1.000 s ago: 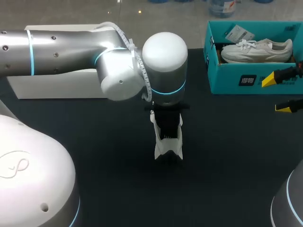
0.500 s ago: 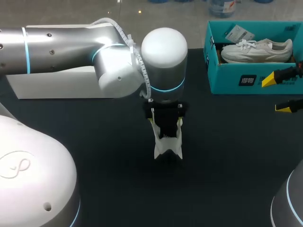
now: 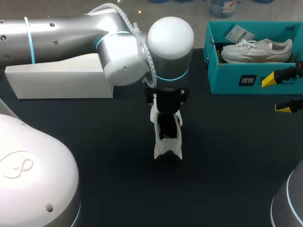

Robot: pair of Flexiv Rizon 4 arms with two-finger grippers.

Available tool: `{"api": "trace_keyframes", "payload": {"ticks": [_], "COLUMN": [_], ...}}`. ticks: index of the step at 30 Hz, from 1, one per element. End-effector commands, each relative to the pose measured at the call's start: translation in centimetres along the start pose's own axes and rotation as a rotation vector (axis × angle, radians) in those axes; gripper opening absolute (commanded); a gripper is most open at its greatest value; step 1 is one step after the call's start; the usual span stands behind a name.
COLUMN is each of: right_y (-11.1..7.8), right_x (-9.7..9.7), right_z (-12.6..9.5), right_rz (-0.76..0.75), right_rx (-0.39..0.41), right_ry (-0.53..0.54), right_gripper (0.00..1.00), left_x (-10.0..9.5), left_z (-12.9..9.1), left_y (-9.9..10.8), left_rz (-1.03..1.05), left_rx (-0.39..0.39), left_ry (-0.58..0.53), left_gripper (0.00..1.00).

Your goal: Take the shoe out of the shoebox, open the shoe tongue, remove and reinsert the insole, then place the shoe into the shoebox

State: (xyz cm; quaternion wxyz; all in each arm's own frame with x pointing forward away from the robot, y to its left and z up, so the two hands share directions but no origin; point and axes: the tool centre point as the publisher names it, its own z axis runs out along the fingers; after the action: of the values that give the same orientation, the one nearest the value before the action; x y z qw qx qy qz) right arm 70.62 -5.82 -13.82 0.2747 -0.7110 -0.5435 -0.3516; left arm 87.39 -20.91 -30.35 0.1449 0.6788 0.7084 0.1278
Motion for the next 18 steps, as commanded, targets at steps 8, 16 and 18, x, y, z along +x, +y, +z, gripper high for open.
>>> {"api": "trace_keyframes", "payload": {"ticks": [8, 16, 18], "right_y": [-0.1, -0.1, -0.1], "right_x": [0.0, 0.0, 0.0], "right_z": [0.1, 0.1, 0.1], "right_rz": [0.001, 0.001, 0.001], "right_rx": [-0.002, -0.002, -0.002], "right_ry": [-0.002, -0.002, -0.002], "right_gripper": [1.0, 1.0, 1.0], "left_x": [0.6, 1.0, 1.1], "left_z": [-0.5, 0.0, 0.4], "left_y": [4.1, 3.0, 2.8], "left_rz": [-0.062, -0.044, -0.04], "left_rx": [-0.044, 0.019, 0.026], "left_ry": [-0.008, -0.01, 0.004], "left_gripper": [0.0, 0.0, 0.0]}}
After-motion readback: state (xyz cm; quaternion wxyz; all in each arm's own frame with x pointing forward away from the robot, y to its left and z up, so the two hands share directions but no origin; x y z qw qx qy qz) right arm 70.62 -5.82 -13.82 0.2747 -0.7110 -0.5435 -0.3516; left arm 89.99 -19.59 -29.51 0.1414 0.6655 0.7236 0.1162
